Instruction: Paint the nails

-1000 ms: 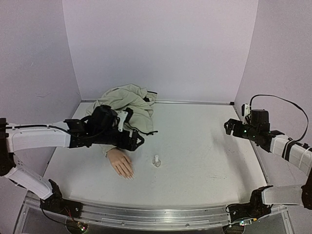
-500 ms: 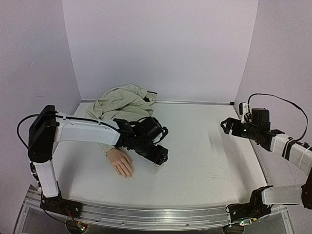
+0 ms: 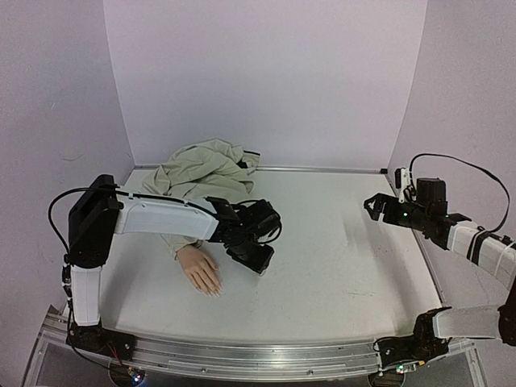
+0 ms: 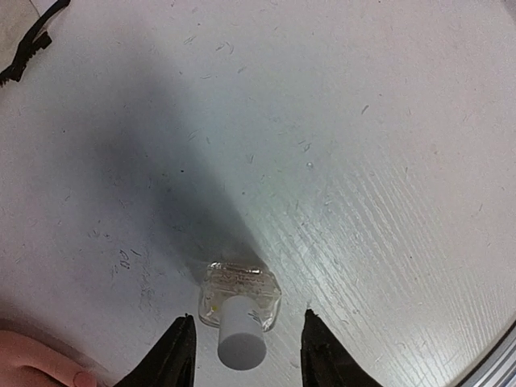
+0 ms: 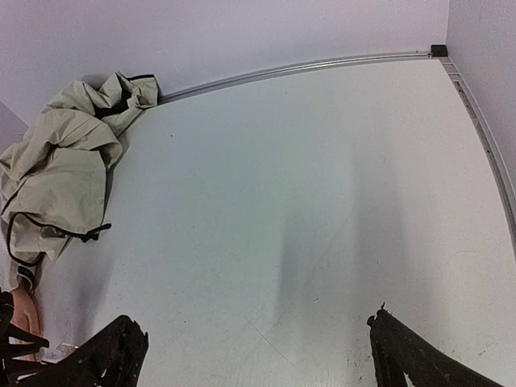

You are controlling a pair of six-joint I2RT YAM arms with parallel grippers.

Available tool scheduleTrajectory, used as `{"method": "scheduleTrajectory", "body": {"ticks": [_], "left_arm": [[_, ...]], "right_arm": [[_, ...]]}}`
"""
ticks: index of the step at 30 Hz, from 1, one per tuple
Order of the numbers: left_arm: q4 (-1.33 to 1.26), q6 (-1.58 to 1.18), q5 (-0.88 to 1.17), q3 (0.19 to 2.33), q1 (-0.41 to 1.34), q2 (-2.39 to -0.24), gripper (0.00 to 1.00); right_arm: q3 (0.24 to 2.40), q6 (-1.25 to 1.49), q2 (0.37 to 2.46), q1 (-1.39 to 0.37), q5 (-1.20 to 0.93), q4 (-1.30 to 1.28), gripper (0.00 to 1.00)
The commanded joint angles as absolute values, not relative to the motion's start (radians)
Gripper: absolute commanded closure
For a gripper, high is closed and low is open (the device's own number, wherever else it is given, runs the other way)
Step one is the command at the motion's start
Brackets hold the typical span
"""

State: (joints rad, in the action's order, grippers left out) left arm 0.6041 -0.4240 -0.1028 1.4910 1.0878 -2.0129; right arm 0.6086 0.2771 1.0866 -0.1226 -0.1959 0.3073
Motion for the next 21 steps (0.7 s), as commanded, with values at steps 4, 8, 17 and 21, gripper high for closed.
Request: {"method": "scheduleTrajectory", "body": {"ticks": [4, 8, 17, 21], "left_arm": [[0.635, -0.417, -0.147, 1.566, 1.092, -2.036, 0.65], [0.639, -0.414, -0.146, 1.569, 1.092, -2.038, 0.72], [0.644, -0.399, -0.132, 1.561, 1.092, -1.996, 0.92], [0.647, -0.380, -0.126, 1.559, 1.091, -1.946, 1.00]], "right_arm": [[0.655, 0.282, 1.085, -0.118, -0.213, 0.333, 0.02], [0.655, 0.284, 1.089, -0.118, -0.217, 0.332, 0.02], [0.672, 0.279, 1.123, -0.118, -0.255, 0.310, 0.02], [0.681, 0.270, 1.152, -0.121, -0.296, 0.292, 0.02]]}}
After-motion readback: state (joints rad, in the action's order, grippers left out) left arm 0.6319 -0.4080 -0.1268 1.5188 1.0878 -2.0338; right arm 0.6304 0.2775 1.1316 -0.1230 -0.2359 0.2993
